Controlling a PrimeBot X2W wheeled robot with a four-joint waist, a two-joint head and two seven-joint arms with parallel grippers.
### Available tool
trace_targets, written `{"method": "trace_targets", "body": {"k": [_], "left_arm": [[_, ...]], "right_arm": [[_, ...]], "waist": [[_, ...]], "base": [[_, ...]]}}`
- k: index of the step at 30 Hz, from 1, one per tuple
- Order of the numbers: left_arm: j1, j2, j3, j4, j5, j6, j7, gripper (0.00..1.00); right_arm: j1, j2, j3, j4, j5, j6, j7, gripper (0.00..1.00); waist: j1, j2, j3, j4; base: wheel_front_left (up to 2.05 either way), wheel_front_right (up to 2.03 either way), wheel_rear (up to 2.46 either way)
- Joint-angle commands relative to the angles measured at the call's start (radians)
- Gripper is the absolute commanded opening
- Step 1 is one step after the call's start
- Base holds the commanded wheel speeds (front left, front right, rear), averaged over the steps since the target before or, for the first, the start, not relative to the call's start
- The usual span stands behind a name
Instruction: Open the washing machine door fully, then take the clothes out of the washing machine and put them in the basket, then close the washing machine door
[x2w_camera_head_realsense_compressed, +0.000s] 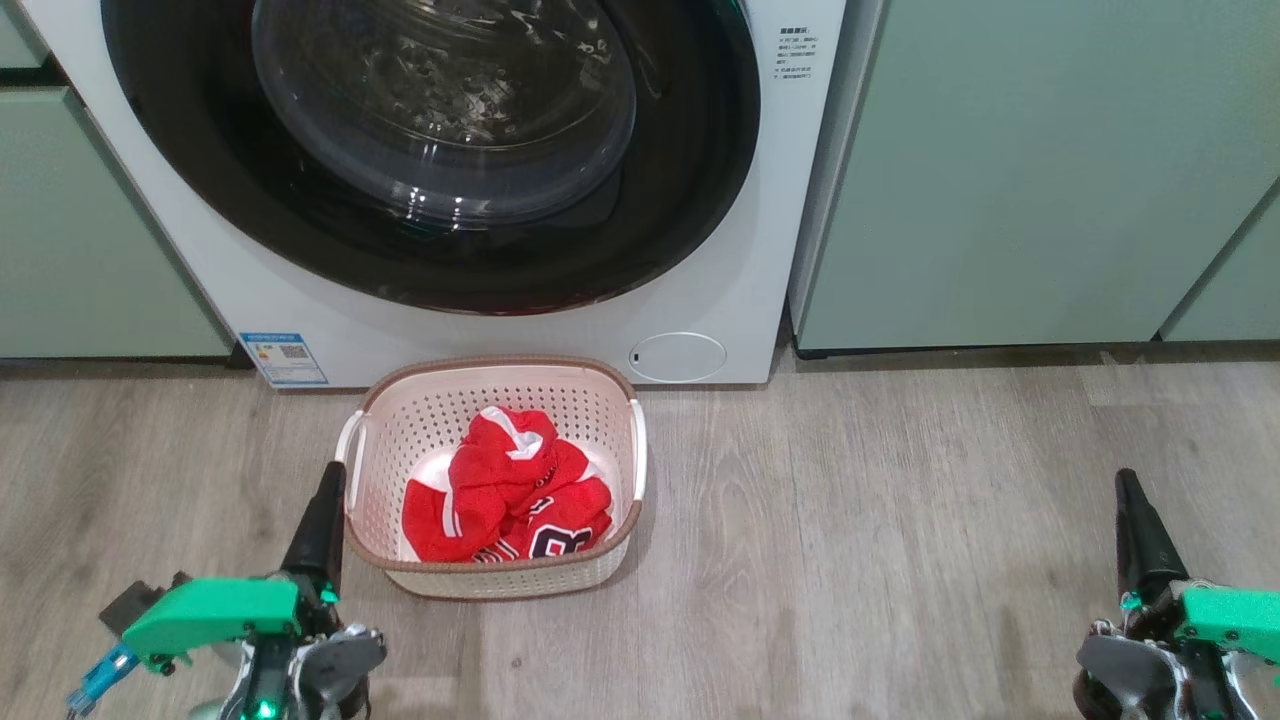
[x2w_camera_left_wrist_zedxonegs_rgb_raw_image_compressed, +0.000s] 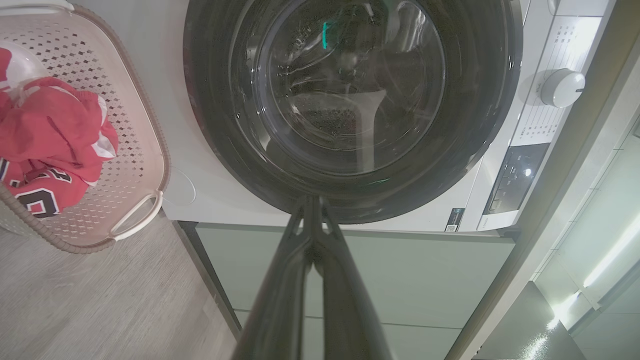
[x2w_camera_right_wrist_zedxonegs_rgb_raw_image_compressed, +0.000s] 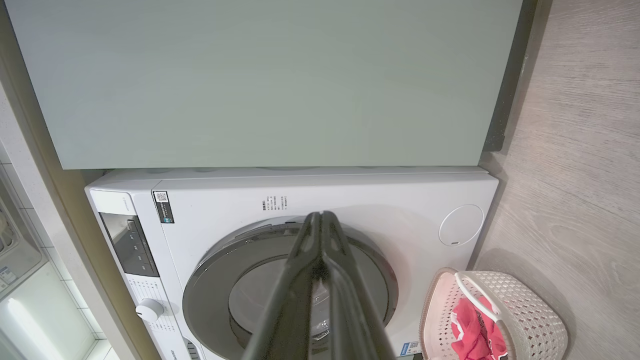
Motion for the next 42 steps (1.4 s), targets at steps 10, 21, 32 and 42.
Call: {"method": "trace_targets", "body": {"k": [10, 21, 32, 42], "left_arm": [[-0.056, 0.005, 0.032, -0.035, -0.004, 0.001, 0.006, 0.0], [-0.056, 0.005, 0.032, -0.035, -0.004, 0.001, 0.006, 0.0], [-0.056, 0.005, 0.032, -0.035, -0.004, 0.001, 0.006, 0.0], [-0.056, 0.005, 0.032, -0.035, -0.004, 0.001, 0.006, 0.0]], "right_arm": [[-0.042, -0.017, 0.021, -0.04, 0.006, -0.001, 0.006, 0.0], [-0.042, -0.017, 0.021, -0.04, 0.006, -0.001, 0.006, 0.0], [-0.042, -0.017, 0.021, -0.04, 0.006, -0.001, 0.006, 0.0], [-0.042, -0.017, 0.021, -0.04, 0.006, -0.001, 0.006, 0.0]], "waist": [[0.0, 0.0, 0.0, 0.0], [0.0, 0.0, 0.0, 0.0], [0.0, 0.0, 0.0, 0.0], [0.0, 0.0, 0.0, 0.0]], "base": [[0.0, 0.0, 0.0], [0.0, 0.0, 0.0], [0.0, 0.0, 0.0], [0.0, 0.0, 0.0]]}}
